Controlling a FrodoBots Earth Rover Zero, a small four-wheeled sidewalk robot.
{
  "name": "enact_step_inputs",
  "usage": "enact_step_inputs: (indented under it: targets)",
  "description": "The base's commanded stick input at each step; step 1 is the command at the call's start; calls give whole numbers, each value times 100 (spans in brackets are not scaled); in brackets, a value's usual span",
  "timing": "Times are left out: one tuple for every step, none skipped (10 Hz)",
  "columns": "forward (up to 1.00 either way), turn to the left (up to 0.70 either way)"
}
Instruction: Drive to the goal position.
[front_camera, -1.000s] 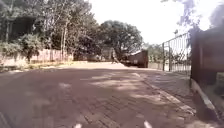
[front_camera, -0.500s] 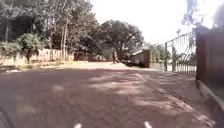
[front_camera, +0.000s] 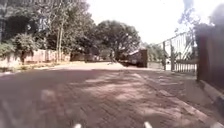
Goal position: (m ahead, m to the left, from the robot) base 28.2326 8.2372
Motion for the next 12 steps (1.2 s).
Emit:
enact_step_inputs:
  targets:
    - [70,0]
    - [70,0]
    - [70,0]
    - [70,0]
    - [70,0]
    - [70,0]
    - [70,0]
    - [70,0]
    - [70,0]
    - [70,0]
    - [70,0]
    - [70,0]
